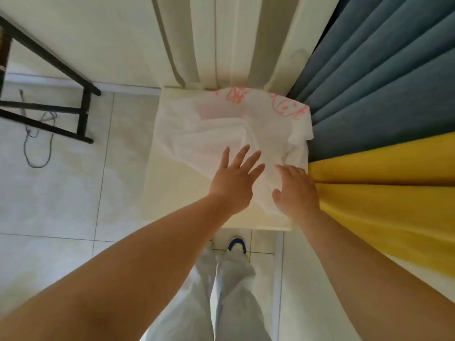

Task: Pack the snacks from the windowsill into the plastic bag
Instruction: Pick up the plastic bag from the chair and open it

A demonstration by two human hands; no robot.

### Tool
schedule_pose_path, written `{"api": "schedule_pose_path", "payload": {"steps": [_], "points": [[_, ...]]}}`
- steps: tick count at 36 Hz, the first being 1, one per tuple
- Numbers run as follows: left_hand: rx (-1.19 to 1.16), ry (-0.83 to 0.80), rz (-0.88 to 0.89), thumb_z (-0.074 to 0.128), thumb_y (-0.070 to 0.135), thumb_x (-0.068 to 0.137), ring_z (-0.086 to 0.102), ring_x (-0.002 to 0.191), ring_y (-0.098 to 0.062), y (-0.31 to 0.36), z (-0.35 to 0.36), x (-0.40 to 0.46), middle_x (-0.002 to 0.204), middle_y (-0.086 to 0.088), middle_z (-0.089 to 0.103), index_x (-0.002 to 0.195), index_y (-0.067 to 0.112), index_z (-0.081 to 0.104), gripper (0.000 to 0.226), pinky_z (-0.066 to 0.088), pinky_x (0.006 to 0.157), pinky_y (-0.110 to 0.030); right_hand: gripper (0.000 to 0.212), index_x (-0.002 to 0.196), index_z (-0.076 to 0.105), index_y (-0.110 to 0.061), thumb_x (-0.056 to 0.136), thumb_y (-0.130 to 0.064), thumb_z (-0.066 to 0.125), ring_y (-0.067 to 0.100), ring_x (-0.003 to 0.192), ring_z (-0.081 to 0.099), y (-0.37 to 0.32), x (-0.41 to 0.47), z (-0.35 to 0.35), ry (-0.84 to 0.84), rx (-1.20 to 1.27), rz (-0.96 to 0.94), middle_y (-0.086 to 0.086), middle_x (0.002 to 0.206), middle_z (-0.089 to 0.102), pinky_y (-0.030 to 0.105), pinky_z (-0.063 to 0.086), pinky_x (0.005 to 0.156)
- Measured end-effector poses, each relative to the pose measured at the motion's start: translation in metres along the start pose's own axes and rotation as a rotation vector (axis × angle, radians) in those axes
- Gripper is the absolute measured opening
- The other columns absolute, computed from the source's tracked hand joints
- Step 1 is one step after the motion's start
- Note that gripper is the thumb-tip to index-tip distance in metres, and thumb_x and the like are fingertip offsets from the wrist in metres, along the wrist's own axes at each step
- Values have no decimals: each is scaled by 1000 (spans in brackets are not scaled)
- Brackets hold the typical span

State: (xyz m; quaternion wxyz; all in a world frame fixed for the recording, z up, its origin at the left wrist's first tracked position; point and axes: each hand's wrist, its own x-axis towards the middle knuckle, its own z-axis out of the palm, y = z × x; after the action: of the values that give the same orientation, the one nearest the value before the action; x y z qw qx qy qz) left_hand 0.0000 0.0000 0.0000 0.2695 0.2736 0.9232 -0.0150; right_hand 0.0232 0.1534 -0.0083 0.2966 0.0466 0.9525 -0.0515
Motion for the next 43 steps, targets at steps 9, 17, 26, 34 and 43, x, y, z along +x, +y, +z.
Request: {"api": "schedule_pose_path", "payload": {"steps": [9,17,26,34,43], "points": [[192,-193,105,18,46,100,-22,143,-28,-28,31,46,159,1,-11,151,33,0,56,-19,112,-55,45,133,40,-16,95,-37,48,28,115,50,5,51,33,-20,79,197,10,127,54,39,42,101],[-752,-304,-268,18,66,92,23,143,-22,-16,25,47,153,-2,33,149,28,28,69,12,117,-45,33,130,54,-15,98,-20,47,24,113,56,-26,38,27,42,812,328,6,130,58,25,42,87],[-1389,-4,-767,41,8,91,63,95,-34,-15,-29,18,99,-18,67,99,8,63,24,49,81,-37,15,102,66,-18,92,-14,55,2,81,53,-70,-26,-9,34,941,-84,-16,84,53,13,42,73],[-1326,168,-695,39,16,96,59,98,-31,-19,-91,-55,105,-11,64,111,11,62,28,47,87,-36,63,123,51,-15,66,-19,75,33,106,51,-48,-49,-54,639,388,-89,13,120,52,44,49,84],[-1484,189,-608,54,26,95,63,80,-23,-31,-151,-174,94,-8,69,104,10,69,24,51,75,-31,41,129,54,-21,89,-28,54,26,121,41,-34,-67,-117,265,326,88,4,134,41,38,38,97]]}}
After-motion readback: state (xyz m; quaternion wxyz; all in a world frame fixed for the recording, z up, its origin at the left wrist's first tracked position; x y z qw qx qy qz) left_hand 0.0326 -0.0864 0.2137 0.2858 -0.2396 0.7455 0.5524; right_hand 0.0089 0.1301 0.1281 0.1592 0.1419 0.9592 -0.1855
